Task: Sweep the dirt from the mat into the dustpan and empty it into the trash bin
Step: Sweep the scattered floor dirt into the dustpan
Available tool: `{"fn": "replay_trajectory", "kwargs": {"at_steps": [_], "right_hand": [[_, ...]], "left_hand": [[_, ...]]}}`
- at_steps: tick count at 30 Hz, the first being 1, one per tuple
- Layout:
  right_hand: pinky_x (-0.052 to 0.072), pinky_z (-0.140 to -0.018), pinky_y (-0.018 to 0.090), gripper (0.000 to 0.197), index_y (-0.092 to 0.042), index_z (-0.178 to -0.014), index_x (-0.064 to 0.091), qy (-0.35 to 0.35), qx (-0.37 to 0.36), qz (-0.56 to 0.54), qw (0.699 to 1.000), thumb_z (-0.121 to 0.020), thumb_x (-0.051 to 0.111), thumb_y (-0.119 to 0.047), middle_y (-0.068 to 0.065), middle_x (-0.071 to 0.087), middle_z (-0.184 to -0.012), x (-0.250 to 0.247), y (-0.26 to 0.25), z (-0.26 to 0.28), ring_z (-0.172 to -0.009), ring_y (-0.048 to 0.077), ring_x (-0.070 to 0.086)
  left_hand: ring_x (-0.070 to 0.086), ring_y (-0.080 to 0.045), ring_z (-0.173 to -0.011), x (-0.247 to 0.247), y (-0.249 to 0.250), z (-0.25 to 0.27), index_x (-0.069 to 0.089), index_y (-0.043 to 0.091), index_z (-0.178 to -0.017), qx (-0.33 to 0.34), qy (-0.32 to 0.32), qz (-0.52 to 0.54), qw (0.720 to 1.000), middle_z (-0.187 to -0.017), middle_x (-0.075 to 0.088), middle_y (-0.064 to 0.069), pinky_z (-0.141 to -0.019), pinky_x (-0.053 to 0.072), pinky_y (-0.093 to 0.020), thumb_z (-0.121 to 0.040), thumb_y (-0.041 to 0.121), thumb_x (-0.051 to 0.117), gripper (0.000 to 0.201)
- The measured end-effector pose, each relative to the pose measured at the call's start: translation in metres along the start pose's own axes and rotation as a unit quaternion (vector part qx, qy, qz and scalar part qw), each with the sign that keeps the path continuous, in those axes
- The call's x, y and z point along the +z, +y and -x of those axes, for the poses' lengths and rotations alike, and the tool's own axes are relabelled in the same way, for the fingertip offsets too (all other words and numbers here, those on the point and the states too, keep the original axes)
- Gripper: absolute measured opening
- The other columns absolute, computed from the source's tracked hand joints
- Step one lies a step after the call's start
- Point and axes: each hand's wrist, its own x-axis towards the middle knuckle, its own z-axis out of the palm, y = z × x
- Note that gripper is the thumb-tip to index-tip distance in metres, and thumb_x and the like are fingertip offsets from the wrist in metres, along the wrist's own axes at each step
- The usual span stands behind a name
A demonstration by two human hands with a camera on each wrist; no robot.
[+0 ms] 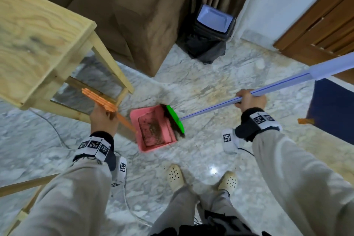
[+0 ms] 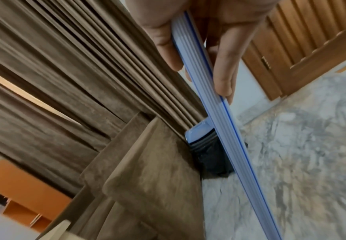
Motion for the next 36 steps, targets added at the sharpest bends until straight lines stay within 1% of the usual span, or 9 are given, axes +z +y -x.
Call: {"fn": "replay_trajectory", "kwargs": {"at_steps": [2, 4, 7, 12, 19, 23, 26, 31, 36], "right_hand": [[0.054, -0.045, 0.022, 0.011, 0.000, -0.080, 0.067, 0.020, 0.000, 0.005, 1.000, -0.074, 0.064, -0.010, 0.007, 0.058, -0.057, -0.015, -0.012, -0.011, -0.050, 0.017, 0.062], [0.053, -0.048, 0.017, 0.008, -0.007, -0.083, 0.063, 0.029, -0.002, -0.003, 1.000, -0.075, 0.063, -0.011, 0.000, 0.059, -0.046, -0.029, -0.025, -0.020, -0.038, 0.004, 0.056], [0.058, -0.071, 0.035, 0.012, -0.016, -0.069, 0.053, 0.048, -0.007, -0.030, 0.998, -0.073, 0.064, -0.012, -0.006, 0.058, -0.039, -0.039, -0.040, -0.025, -0.052, 0.015, 0.059], [0.055, -0.065, 0.045, 0.012, -0.006, -0.067, 0.060, 0.060, -0.075, 0.022, 0.995, -0.073, 0.062, -0.016, 0.013, 0.059, -0.065, -0.012, -0.030, -0.007, -0.062, 0.032, 0.060], [0.039, -0.056, 0.034, 0.017, -0.004, -0.074, 0.053, -0.146, -0.132, 0.155, 0.968, -0.086, 0.055, -0.016, 0.011, 0.044, -0.058, 0.063, 0.021, 0.032, -0.059, 0.025, 0.046], [0.035, -0.051, 0.026, 0.028, -0.012, -0.058, 0.048, -0.246, -0.147, 0.143, 0.947, -0.084, 0.058, -0.008, 0.005, 0.042, -0.050, 0.091, 0.036, 0.064, -0.049, 0.021, 0.042], [0.047, -0.053, 0.043, 0.029, -0.011, -0.053, 0.048, -0.280, -0.149, 0.135, 0.939, -0.079, 0.059, -0.004, 0.012, 0.047, -0.055, 0.094, 0.030, 0.069, -0.055, 0.025, 0.047], [0.055, -0.065, 0.052, 0.029, -0.009, -0.049, 0.056, -0.192, -0.126, 0.075, 0.970, -0.073, 0.063, 0.005, 0.013, 0.055, -0.059, 0.065, 0.001, 0.048, -0.062, 0.039, 0.057], [0.058, -0.063, 0.046, 0.026, -0.007, -0.052, 0.056, -0.081, -0.112, 0.059, 0.989, -0.076, 0.063, -0.001, 0.011, 0.056, -0.052, 0.019, -0.022, 0.028, -0.048, 0.024, 0.057]], "left_hand": [[0.059, -0.037, -0.087, -0.009, -0.003, 0.002, 0.053, 0.000, -0.099, -0.003, 0.013, -0.010, 1.000, -0.084, 0.060, -0.020, -0.074, 0.045, -0.036, -0.084, 0.006, 0.056, 0.017], [0.058, -0.036, -0.093, -0.022, -0.002, 0.006, 0.053, -0.001, -0.105, -0.001, 0.028, 0.000, 1.000, -0.095, 0.062, -0.023, -0.076, 0.041, -0.033, -0.085, 0.006, 0.057, 0.022], [0.056, -0.035, -0.089, -0.037, -0.001, 0.008, 0.055, 0.000, -0.102, 0.009, 0.048, 0.010, 0.999, -0.086, 0.056, -0.018, -0.074, 0.037, -0.031, -0.085, 0.007, 0.058, 0.018], [0.053, -0.035, -0.082, -0.038, -0.012, 0.010, 0.052, 0.004, -0.090, -0.005, 0.045, -0.004, 0.999, -0.078, 0.052, -0.017, -0.076, 0.042, -0.041, -0.085, 0.003, 0.056, 0.006], [0.058, -0.041, -0.091, -0.029, -0.028, -0.003, 0.053, 0.000, -0.090, -0.014, 0.039, -0.009, 0.999, -0.093, 0.060, -0.028, -0.079, 0.045, -0.043, -0.086, 0.005, 0.055, 0.007], [0.053, -0.030, -0.081, -0.031, -0.027, -0.008, 0.050, 0.007, -0.088, -0.017, 0.039, -0.004, 0.999, -0.083, 0.056, -0.019, -0.076, 0.042, -0.038, -0.085, 0.003, 0.054, 0.006], [0.049, -0.025, -0.079, -0.033, -0.029, -0.007, 0.048, 0.011, -0.088, -0.030, 0.038, 0.012, 0.999, -0.082, 0.052, -0.014, -0.074, 0.038, -0.032, -0.085, 0.003, 0.054, 0.011], [0.058, -0.038, -0.096, -0.043, -0.025, -0.005, 0.053, 0.001, -0.100, -0.041, 0.031, 0.005, 0.999, -0.100, 0.062, -0.025, -0.081, 0.043, -0.037, -0.086, 0.006, 0.056, 0.015], [0.048, -0.022, -0.081, -0.057, -0.011, 0.005, 0.052, 0.004, -0.099, -0.016, 0.019, 0.003, 1.000, -0.085, 0.054, -0.013, -0.075, 0.037, -0.030, -0.087, 0.002, 0.053, 0.012]]}}
